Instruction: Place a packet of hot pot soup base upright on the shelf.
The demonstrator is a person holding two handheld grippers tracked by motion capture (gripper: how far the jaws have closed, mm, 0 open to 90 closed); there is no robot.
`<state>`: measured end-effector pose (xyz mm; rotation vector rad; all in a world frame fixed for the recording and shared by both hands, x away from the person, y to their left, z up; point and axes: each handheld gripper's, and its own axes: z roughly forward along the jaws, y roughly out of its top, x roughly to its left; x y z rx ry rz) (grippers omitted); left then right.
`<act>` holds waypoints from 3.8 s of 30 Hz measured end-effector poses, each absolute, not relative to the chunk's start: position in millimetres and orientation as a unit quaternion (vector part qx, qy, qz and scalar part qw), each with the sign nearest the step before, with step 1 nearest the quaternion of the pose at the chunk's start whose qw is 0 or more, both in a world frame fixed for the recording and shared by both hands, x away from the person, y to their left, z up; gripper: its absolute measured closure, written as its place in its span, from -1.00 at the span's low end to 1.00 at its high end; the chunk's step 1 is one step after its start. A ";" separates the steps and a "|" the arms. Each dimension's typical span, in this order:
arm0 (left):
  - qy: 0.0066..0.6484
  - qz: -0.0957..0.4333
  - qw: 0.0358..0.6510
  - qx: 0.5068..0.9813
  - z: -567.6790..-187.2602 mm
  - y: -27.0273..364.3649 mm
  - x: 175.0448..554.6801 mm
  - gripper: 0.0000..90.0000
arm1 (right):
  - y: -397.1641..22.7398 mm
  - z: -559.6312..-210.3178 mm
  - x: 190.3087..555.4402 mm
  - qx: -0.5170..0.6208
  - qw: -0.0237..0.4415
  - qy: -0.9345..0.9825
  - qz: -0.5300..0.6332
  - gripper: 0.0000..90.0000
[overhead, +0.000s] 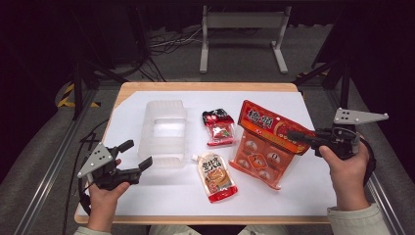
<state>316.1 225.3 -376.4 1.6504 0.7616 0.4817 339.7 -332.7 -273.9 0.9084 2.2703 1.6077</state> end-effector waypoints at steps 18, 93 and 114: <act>0.306 0.192 0.572 0.736 -372.9 191.3 324.2 -0.64 | -313.6 -248.9 339.6 0.275 0.111 0.788 0.540 1.00; 0.114 0.025 0.704 0.700 -384.9 87.7 378.9 -0.06 | -207.1 -235.3 373.1 0.120 0.016 0.773 0.623 1.00; 0.101 0.007 0.681 0.726 -380.9 86.0 368.7 0.57 | -213.1 -246.0 379.2 0.134 0.018 0.762 0.633 1.00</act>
